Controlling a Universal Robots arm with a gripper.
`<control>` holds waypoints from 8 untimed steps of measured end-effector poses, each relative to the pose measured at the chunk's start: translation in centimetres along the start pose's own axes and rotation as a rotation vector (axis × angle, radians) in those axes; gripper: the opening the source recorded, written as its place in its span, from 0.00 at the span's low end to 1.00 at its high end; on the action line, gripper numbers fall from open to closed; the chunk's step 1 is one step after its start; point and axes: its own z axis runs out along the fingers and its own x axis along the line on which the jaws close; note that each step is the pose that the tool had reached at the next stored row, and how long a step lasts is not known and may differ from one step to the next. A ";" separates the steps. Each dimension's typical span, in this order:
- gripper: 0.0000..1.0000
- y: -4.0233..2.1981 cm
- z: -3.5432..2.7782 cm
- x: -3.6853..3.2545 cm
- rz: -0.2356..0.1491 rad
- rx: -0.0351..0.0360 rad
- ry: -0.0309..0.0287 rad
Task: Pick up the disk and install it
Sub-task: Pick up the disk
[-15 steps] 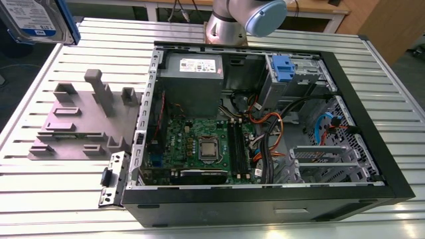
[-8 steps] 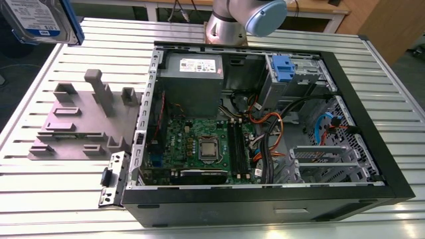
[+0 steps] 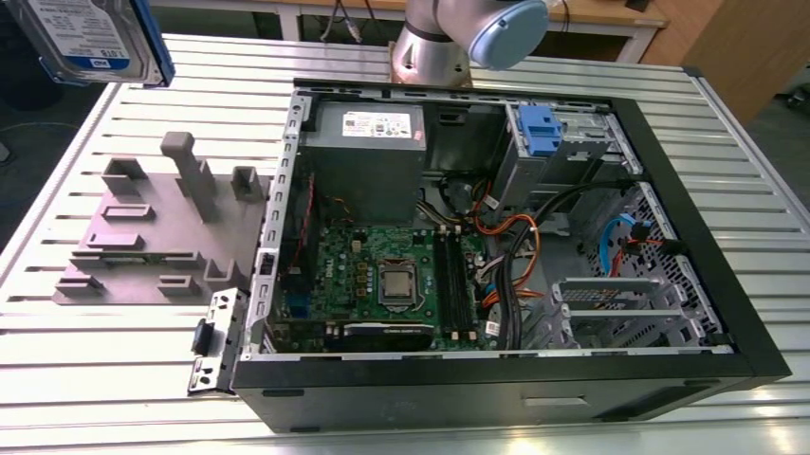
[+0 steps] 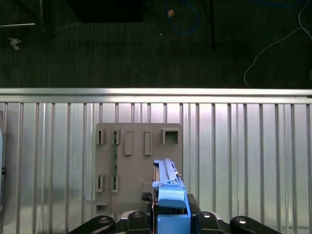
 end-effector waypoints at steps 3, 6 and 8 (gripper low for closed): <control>0.36 -0.19 0.00 -0.01 0.000 0.0000 0.0000; 0.36 -0.34 -0.01 0.00 0.000 0.0000 0.0000; 0.36 -0.45 -0.01 -0.01 0.000 0.0000 0.0000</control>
